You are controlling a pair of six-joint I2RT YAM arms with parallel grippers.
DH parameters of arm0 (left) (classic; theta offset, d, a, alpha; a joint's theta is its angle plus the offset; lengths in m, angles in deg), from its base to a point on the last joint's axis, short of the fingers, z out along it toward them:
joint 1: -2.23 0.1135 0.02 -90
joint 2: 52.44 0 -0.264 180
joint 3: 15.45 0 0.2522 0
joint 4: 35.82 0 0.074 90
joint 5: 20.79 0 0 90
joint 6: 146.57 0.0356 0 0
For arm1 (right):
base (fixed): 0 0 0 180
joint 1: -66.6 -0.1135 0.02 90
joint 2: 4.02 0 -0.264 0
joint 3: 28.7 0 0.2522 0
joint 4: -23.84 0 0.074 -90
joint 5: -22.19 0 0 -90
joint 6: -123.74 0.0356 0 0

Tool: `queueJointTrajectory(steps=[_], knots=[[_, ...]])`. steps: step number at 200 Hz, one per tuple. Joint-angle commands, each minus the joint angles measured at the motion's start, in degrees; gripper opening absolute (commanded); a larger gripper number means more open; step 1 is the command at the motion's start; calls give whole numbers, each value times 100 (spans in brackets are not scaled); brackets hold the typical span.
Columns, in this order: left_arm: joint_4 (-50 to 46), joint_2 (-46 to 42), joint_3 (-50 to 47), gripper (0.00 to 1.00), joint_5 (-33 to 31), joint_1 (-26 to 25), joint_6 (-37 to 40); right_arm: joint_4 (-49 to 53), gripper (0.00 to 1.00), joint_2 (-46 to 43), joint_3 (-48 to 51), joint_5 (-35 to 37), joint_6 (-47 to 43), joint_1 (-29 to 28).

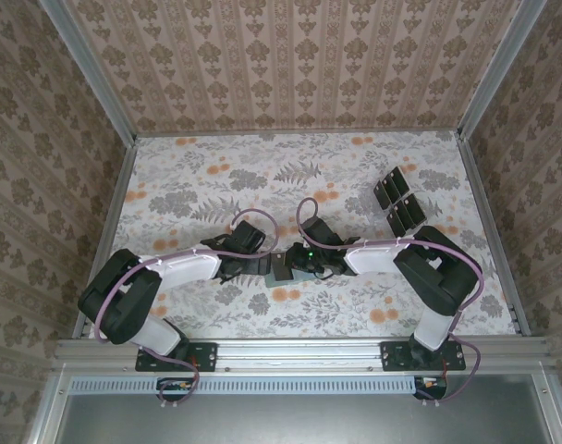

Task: Put the credit cards into the card holder
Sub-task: Insert the credit card into the card slot.

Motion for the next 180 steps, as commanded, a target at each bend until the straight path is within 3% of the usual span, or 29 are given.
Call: queueJointTrajectory(steps=[1, 69, 137, 180], knots=[[75, 124, -93, 100, -42, -4, 6, -142, 19, 136, -89, -198, 86, -58], [-1, -17, -92, 100, -89, -9, -5, -26, 20, -232, -101, -180, 64, -60], [-172, -212, -64, 100, -182, 45, -3, 357, 35, -593, -26, 62, -119, 26], [-215, -301, -31, 100, -182, 123, 25, 274, 36, -415, 82, 67, -83, 21]])
